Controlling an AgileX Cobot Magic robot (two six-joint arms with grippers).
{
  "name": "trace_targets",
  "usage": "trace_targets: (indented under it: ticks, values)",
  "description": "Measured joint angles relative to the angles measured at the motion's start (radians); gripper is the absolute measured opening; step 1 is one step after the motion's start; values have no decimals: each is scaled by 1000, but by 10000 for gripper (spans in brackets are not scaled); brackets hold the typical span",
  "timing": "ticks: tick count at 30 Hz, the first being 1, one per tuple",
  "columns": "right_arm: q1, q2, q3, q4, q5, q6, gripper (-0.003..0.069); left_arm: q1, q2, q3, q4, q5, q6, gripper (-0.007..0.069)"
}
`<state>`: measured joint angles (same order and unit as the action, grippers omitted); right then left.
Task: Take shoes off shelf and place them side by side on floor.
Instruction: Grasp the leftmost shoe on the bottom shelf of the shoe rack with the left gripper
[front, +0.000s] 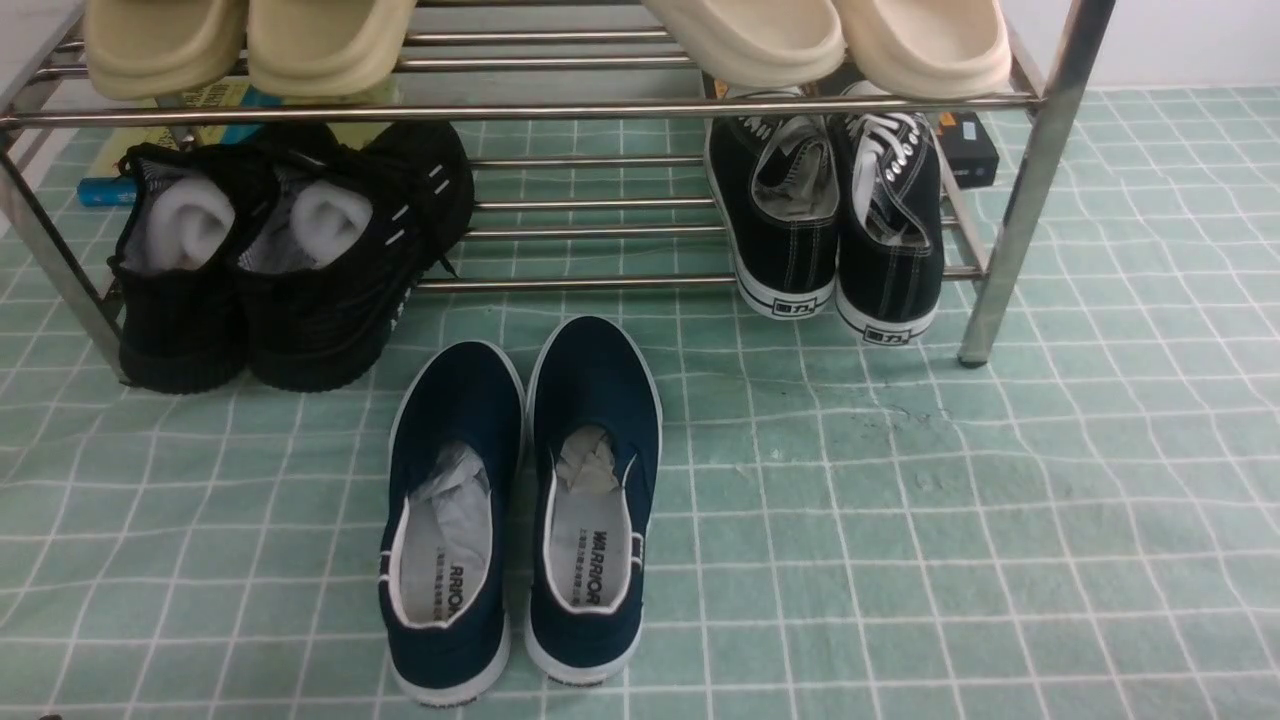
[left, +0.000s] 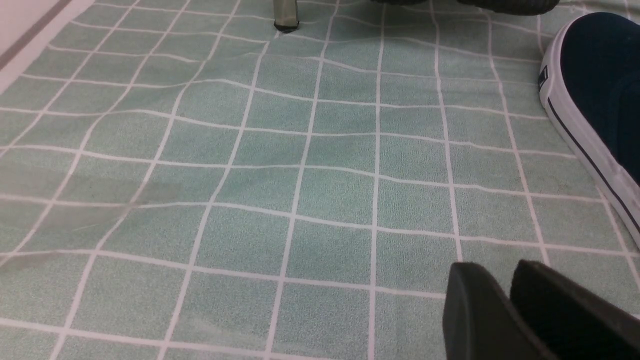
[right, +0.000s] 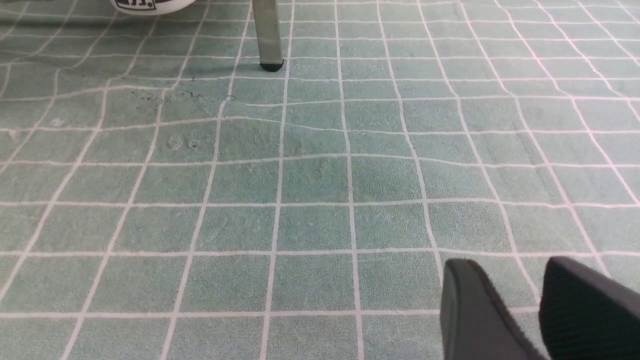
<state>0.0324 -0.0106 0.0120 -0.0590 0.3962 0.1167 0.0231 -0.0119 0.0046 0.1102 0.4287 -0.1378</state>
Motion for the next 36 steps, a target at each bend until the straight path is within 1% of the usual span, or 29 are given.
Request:
trace_targets:
  ticks: [8,13,15,17,21,22,23,24,25,26,28,31,33,35,36]
  values:
    - [0,0,0,0,0,0,237,0,0,1,16,-1,4,155]
    - [0,0,0,0,0,0,237,0,0,1,128,4,8,160]
    - [0,0,0,0,0,0,237,0,0,1,151,3,-21,160]
    - [0,0,0,0,0,0,237,0,0,4,68,-16,-132,162]
    - [0,0,0,0,0,0,237,0,0,7,-179,-41,-402,163]
    - [0,0,0,0,0,0,237,0,0,7,-207,-42,-434,164]
    - [0,0,0,0,0,0,237,0,0,7,-317,-44,-578,166]
    - [0,0,0,0,0,0,237,0,0,7,-352,-45,-613,167]
    - [0,0,0,0,0,0,237,0,0,7,-359,-45,-624,167]
    - [0,0,0,0,0,0,237,0,0,8,-397,-53,-686,169]
    - [0,0,0,0,0,0,237,0,0,8,-412,-79,-715,169]
    - [0,0,0,0,0,0,237,0,0,2,-414,-140,-716,165]
    - [0,0,0,0,0,0,237,0,0,-12,-413,-142,-712,153]
    - [0,0,0,0,0,0,237,0,5,-118,-393,-94,-657,64]
    - [0,0,0,0,0,0,237,0,23,-161,-380,-66,-633,39]
